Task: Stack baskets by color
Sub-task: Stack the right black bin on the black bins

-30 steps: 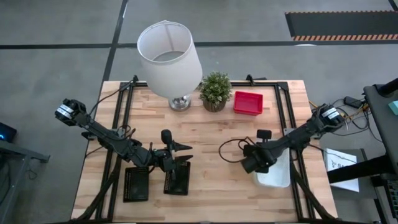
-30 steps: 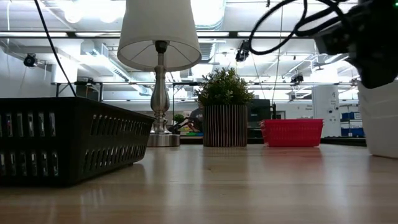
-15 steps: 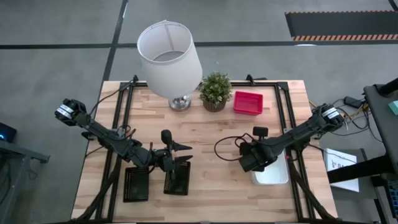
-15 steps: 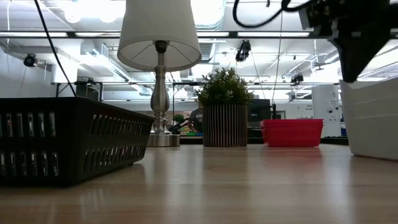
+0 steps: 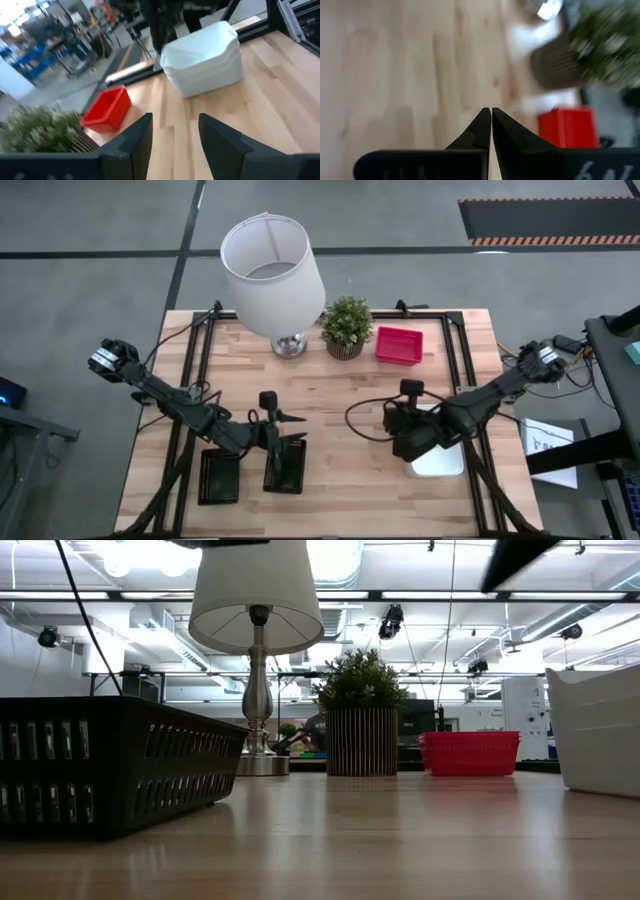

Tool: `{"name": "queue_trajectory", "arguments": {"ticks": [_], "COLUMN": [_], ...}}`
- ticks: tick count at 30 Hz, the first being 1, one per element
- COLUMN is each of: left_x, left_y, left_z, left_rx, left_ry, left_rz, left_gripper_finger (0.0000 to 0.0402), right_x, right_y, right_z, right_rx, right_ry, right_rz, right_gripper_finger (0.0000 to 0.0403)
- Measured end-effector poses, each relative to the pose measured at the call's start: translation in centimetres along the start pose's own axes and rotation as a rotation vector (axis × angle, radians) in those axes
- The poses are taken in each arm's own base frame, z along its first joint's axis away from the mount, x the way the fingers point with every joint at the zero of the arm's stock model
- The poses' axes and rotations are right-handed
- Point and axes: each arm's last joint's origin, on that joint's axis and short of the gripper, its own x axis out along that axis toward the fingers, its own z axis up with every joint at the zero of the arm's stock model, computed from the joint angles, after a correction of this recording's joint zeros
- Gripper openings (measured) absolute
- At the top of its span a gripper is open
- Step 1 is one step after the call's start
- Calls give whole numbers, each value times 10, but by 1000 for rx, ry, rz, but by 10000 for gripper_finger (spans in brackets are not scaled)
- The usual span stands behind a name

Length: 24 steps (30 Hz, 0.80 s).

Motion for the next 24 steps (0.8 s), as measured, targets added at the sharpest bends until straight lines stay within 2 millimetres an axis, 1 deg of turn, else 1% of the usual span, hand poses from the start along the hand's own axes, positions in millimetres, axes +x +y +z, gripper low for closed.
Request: {"name": "queue_trajectory", "arguments": {"ticks": [5, 9, 14, 20, 24], "left_x": [0, 0, 1, 5, 9], "left_y": [-3, -4, -8, -17, -23], "left_z": [-7, -13, -19, -25, -27], "left_rx": [-93, -189, -275, -335, -383], "left_ry": [54, 108, 157, 201, 288], "left_rz": [-48, -62, -68, -124, -162], "left_gripper_finger": [144, 144, 144, 144, 144], "right_x": [-9, -12, -10, -3, 1], "right_y": [1, 4, 10, 14, 16], "right_z": [8, 17, 22, 17, 14], "right_rx": [-43, -93, -167, -188, -192], "right_ry": [-180, -271, -307, -315, -316], "right_rz": [-87, -109, -110, -108, -107], "right_gripper_finger": [9, 9, 9, 9, 9]}}
